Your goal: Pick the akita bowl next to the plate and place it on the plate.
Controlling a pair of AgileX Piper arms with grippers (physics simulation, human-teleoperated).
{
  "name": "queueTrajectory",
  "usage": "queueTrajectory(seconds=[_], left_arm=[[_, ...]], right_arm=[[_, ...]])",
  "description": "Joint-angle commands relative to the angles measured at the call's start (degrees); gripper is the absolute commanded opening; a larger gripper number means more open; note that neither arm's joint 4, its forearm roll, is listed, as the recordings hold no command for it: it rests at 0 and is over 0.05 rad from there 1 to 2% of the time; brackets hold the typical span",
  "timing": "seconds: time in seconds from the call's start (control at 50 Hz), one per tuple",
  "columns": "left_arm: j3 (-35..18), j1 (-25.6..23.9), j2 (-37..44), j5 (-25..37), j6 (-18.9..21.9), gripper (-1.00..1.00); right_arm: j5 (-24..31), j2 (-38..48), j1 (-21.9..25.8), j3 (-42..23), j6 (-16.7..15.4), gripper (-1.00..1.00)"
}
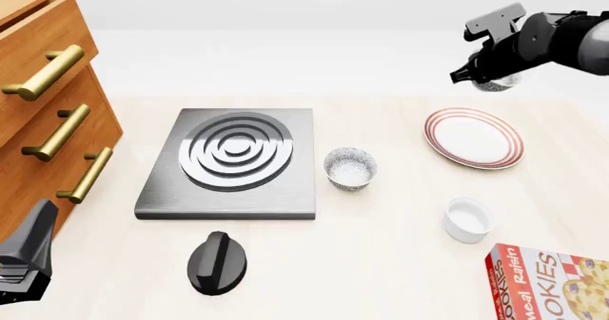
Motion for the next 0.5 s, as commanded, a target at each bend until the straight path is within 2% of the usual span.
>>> queueTrajectory(seconds=[0.02, 0.16, 0.5], left_arm=[[0.0, 0.0, 0.0, 0.0, 0.0, 1.00], [0.0, 0.0, 0.0, 0.0, 0.0, 1.00], [0.0, 0.0, 0.0, 0.0, 0.0, 1.00]], right_arm=[[-1.0, 1.4, -1.1, 0.0, 0.1, -1.00], [-3.1, 2.6, -0.8, 1.6, 0.0, -1.00], [-4.6, 7.2, -0.4, 0.5, 0.2, -1.00]])
